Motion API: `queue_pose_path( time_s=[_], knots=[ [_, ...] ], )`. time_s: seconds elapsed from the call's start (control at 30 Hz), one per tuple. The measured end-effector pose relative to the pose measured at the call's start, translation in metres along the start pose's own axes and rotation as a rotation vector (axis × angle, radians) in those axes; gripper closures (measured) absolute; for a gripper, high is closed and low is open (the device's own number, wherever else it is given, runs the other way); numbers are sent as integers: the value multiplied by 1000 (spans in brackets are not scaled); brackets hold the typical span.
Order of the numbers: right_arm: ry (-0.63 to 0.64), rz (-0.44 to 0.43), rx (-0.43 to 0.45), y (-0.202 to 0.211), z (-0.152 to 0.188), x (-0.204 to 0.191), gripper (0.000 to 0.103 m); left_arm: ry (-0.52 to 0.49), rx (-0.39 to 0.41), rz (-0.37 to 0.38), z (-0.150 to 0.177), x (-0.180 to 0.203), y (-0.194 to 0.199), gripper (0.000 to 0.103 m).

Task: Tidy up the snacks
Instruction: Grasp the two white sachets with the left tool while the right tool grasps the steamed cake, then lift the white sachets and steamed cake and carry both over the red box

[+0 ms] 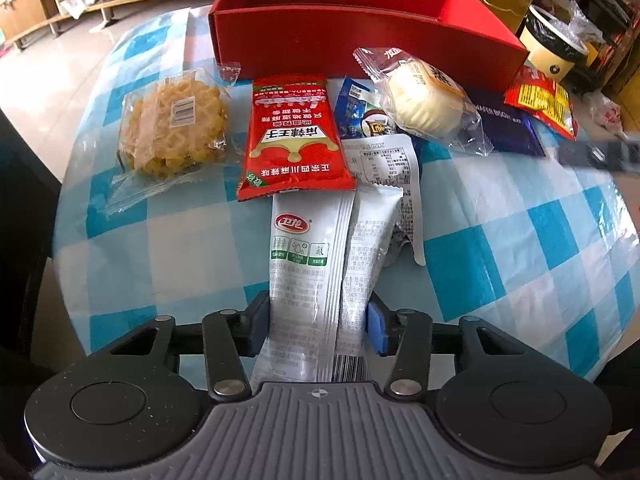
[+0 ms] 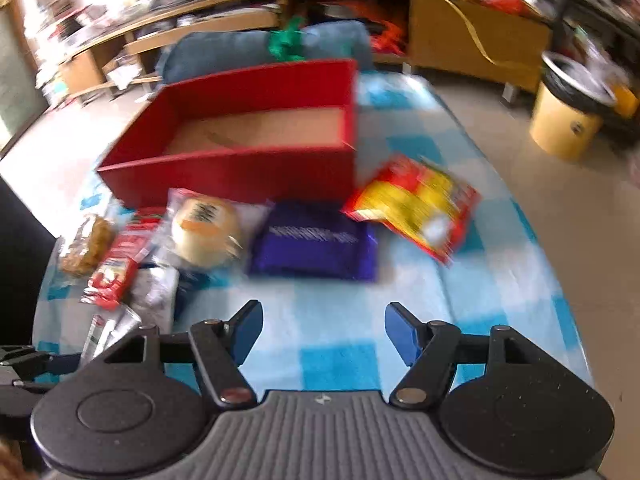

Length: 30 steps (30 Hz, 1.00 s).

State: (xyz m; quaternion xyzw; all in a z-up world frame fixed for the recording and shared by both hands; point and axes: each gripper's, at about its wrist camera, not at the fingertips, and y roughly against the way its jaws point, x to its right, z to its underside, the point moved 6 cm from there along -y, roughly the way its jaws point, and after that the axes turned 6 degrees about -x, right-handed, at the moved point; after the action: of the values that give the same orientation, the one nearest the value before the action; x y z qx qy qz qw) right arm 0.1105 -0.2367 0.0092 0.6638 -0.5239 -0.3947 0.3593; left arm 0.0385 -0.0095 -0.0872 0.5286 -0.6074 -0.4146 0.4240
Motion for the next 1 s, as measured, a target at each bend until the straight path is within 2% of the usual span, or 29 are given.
queue_pose_path(
  time_s=[0.13, 0.3, 0.33, 0.43, 0.47, 0.53, 0.67, 0.73, 0.8, 0.83, 0.97, 1.0],
  knots=[
    [10, -91, -11, -19, -30, -28, 41, 26, 5, 34, 0, -5, 4, 52],
    [3, -143, -61, -57, -53, -49, 40, 35, 6, 39, 0, -9, 4, 54],
    [-10, -157, -72, -63, -56, -50, 39, 30, 7, 33, 1, -9, 5, 54],
    [-47, -215, -127, -81, -60, -53, 25, 28, 4, 36, 0, -9, 5, 55],
    [-48, -217, -140, -85, -59, -54, 19, 30, 1, 41, 0, -9, 5, 55],
    [-36, -210, -142, -91, -60, -58, 16, 28, -2, 43, -1, -8, 3, 54],
    [1, -182, -146, -98, -61, -68, 15, 21, -8, 29, -1, -6, -1, 52],
    [59, -153, -146, -104, -54, -76, 14, 19, -8, 21, -2, -5, -3, 50],
    [117, -118, -147, -105, -47, -84, 17, 10, -1, 6, -3, -4, -4, 50],
    [133, -125, -155, -103, -44, -86, 21, 4, 1, 2, -3, -4, -4, 48],
    [115, -160, -161, -89, -34, -78, 40, -4, 13, 5, -1, -3, -4, 39],
    [103, -168, -164, -86, -32, -74, 42, -6, 18, -3, -1, -3, -4, 37]
  ],
)
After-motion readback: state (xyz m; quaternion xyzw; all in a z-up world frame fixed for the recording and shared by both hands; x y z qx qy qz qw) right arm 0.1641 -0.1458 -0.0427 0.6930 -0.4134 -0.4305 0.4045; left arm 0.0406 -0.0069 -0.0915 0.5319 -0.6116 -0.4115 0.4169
